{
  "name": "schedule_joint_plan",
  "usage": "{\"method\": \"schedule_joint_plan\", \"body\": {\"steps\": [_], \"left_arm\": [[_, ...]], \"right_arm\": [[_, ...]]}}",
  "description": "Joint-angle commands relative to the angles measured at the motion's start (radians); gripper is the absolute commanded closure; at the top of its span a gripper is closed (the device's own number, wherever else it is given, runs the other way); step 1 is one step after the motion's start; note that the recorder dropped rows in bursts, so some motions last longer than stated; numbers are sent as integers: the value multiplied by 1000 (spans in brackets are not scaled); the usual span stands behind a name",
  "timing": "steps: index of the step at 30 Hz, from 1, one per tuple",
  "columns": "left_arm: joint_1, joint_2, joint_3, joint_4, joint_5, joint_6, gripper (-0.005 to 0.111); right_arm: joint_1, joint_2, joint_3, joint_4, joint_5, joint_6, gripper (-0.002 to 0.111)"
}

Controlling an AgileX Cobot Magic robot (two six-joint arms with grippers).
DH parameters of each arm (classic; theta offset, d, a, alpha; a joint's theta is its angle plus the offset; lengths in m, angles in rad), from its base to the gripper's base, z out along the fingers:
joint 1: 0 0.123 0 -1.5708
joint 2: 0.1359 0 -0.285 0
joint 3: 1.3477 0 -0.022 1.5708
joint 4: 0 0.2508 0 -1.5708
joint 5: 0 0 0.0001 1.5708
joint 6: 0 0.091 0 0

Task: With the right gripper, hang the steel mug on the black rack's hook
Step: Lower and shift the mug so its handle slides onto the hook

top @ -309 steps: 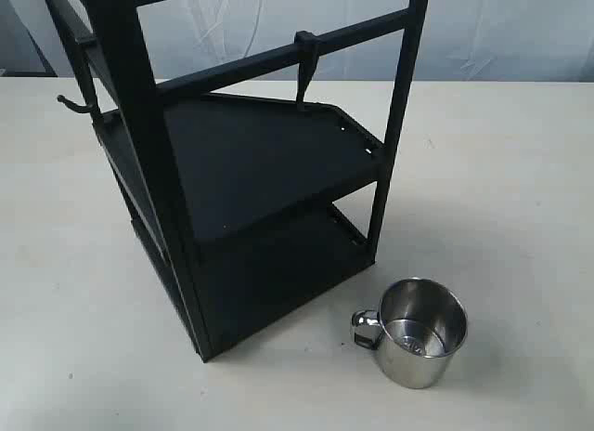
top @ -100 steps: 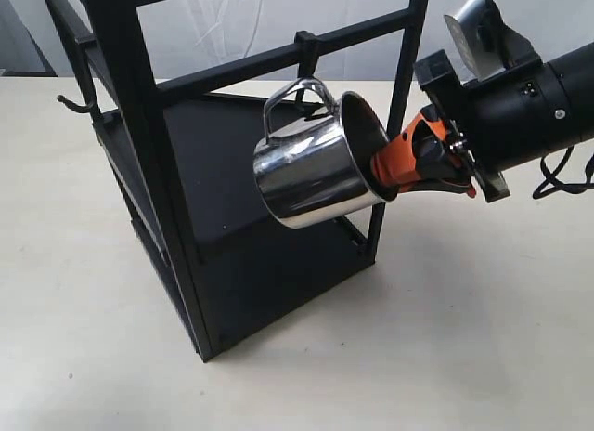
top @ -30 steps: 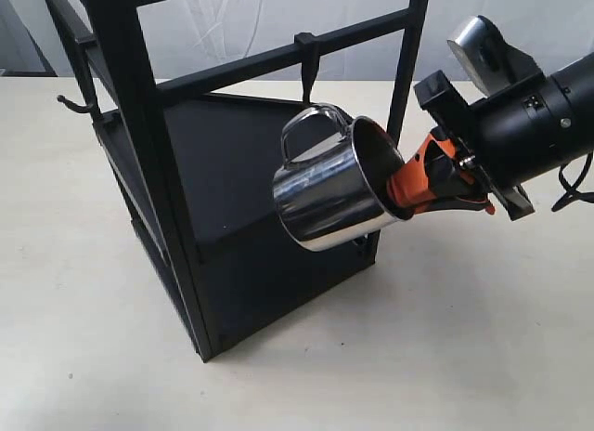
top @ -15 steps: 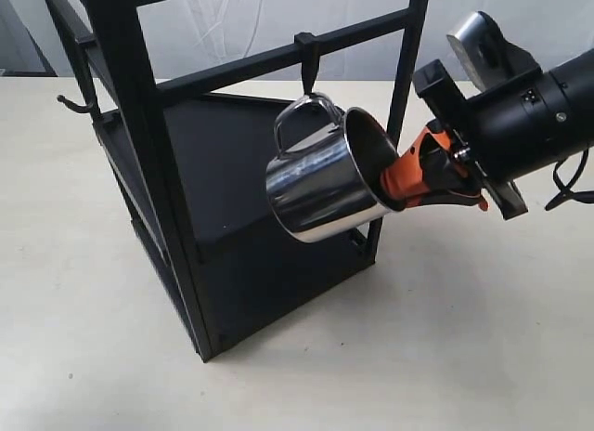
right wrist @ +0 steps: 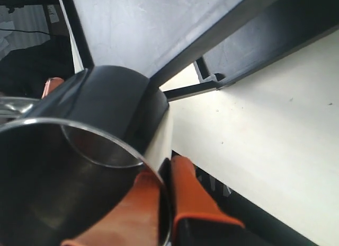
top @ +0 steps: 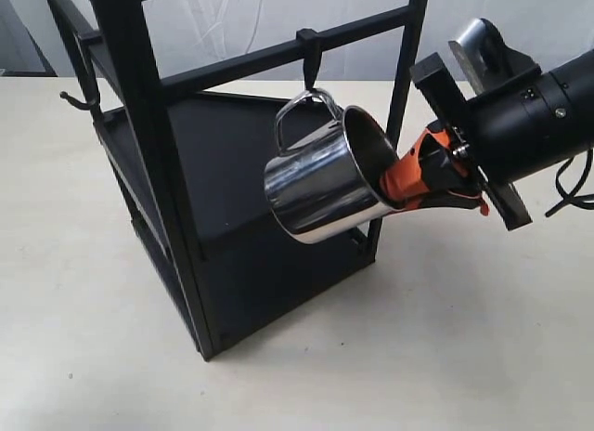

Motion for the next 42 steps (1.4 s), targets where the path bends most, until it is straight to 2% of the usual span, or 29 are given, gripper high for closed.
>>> {"method": "schedule_joint_plan", "body": {"steps": [1,15,31,42], "left_arm": [[-4,-7,0,-10,-14,1,105],[-4,-7,0,-12,-14,1,105],[-4,-7,0,-12,-14,1,105],[-4,-7,0,-12,-14,1,105]], "right_arm": [[-4,2,2,8,-13,14,109],[-4,2,2,35,-13,92,109],[-4,-4,2,62,-13,74,109],[-4,-85,2,-28,-13,63,109]]}}
